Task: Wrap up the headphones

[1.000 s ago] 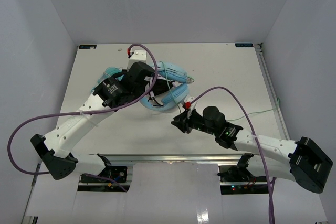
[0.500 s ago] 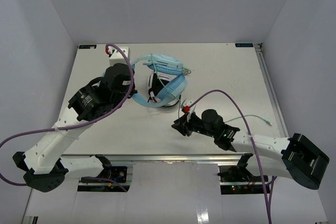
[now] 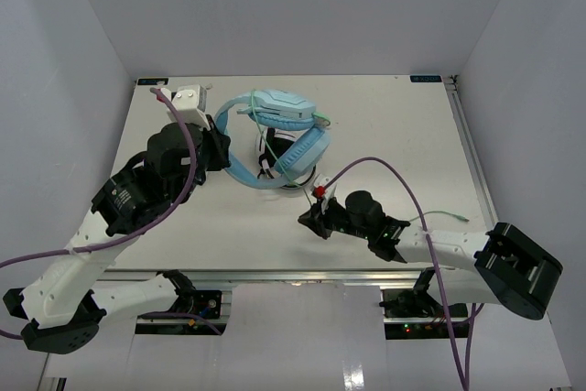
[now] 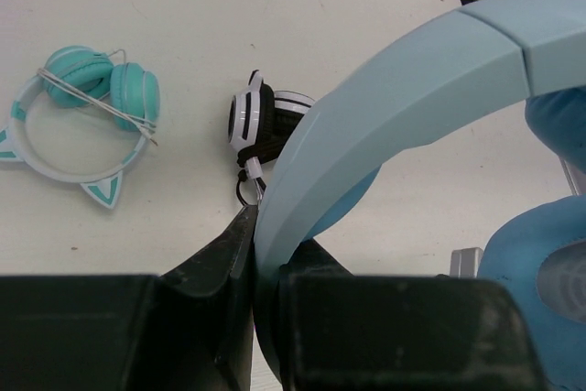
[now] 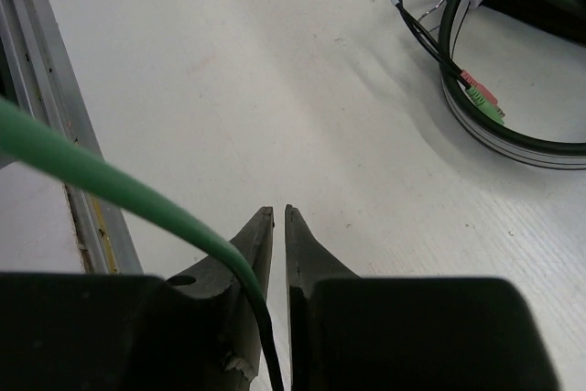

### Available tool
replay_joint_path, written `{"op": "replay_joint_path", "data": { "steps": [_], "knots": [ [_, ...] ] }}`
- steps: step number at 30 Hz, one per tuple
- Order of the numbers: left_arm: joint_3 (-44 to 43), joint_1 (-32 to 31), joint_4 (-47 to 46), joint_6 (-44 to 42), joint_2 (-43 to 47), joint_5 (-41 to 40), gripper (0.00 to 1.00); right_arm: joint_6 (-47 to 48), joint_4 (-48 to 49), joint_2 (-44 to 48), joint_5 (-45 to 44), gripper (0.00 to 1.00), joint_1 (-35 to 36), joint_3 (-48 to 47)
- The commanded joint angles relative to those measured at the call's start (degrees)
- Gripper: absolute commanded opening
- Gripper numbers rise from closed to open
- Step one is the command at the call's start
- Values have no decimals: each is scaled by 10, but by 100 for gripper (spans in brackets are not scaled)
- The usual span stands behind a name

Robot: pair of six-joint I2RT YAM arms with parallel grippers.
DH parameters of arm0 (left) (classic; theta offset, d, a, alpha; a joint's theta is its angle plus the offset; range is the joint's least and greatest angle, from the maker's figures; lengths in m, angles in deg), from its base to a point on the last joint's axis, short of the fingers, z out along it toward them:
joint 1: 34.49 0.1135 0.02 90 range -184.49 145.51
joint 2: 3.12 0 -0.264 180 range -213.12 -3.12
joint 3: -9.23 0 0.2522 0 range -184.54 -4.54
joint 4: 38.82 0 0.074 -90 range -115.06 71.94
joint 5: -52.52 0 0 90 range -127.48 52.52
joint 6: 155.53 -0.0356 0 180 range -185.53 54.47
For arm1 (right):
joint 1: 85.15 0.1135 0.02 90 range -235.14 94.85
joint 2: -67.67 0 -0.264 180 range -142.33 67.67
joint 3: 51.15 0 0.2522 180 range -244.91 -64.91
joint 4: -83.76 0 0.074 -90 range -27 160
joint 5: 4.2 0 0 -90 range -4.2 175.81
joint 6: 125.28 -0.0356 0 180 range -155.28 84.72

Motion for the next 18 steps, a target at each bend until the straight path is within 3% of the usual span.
{"op": "replay_joint_path", "data": {
  "steps": [1, 6, 13, 18],
  "knots": [
    [0, 2, -75, 22, 23, 69, 0, 1, 48, -15, 1, 10, -1, -1],
    [-6, 2, -55, -11, 26, 160, 0, -2, 50, -25, 15, 8, -34, -2],
    [2, 2, -38, -98, 29, 399, 0, -12, 36, 6, 73, 8, -111, -23],
    [43, 2, -20, -168, 19, 466, 0, 1, -52, 43, 106, 8, -174, -90]
  ]
}}
